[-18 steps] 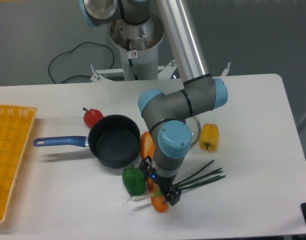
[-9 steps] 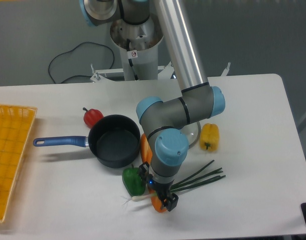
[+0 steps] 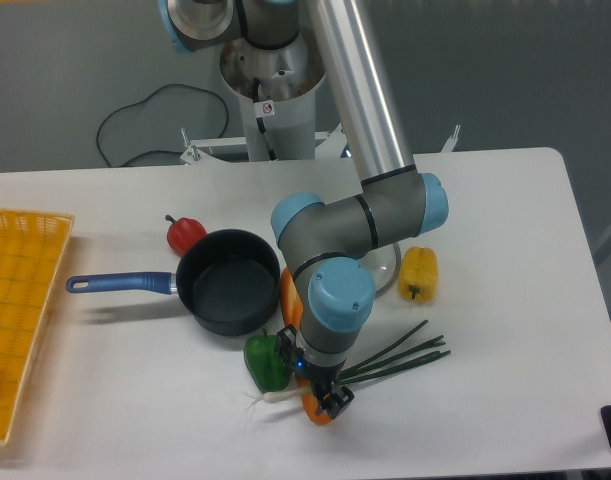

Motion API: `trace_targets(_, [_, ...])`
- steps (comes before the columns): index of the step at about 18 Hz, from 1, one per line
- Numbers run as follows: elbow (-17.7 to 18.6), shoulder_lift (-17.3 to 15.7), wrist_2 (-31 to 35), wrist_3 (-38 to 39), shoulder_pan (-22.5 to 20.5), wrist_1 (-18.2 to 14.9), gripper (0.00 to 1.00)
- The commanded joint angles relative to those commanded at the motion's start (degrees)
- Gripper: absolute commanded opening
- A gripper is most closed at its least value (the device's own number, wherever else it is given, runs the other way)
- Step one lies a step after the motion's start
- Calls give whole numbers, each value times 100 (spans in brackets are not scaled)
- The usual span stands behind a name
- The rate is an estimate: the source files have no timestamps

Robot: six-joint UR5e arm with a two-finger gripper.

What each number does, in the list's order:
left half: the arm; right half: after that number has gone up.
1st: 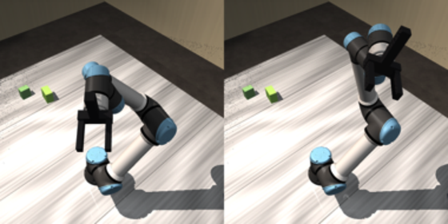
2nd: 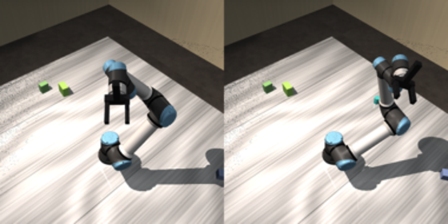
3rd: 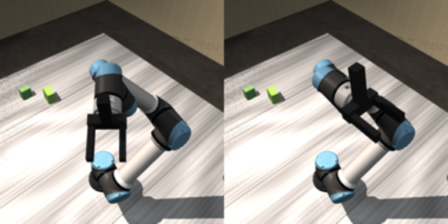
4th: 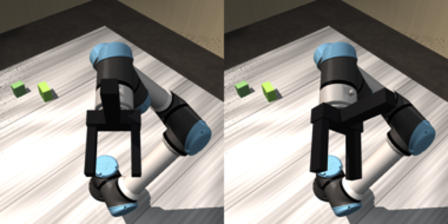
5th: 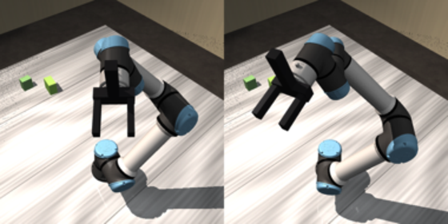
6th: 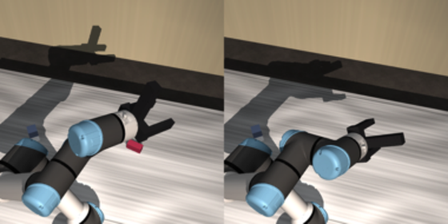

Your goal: Pick up the green onion

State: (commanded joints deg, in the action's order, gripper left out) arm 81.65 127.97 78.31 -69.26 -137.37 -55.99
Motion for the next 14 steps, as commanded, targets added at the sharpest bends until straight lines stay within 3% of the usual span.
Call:
trace_targets(6, [9, 18, 0, 0, 61, 9, 81])
trace_targets(8, [9, 35, 9, 9, 62, 9, 72])
trace_targets(11, [9, 35, 9, 9, 62, 0, 70])
trace_targets(13, [9, 35, 18, 17, 62, 0, 61])
trace_targets(14, [9, 26, 18, 52, 62, 0, 52])
